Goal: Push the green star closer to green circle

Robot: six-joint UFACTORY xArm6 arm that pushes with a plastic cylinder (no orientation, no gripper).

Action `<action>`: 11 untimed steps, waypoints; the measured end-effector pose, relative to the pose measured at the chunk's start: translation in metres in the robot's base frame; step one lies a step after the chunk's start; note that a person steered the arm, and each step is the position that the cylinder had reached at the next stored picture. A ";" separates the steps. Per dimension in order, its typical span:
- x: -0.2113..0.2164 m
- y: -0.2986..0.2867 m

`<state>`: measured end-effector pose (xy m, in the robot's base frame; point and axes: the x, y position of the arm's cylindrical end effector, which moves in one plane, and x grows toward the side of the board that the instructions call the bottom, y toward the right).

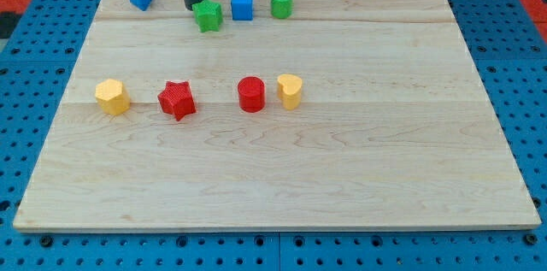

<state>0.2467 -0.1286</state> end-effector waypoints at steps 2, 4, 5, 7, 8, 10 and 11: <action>0.011 -0.011; 0.026 -0.018; 0.026 0.022; 0.030 0.058; 0.035 0.062; 0.045 0.062; 0.045 0.083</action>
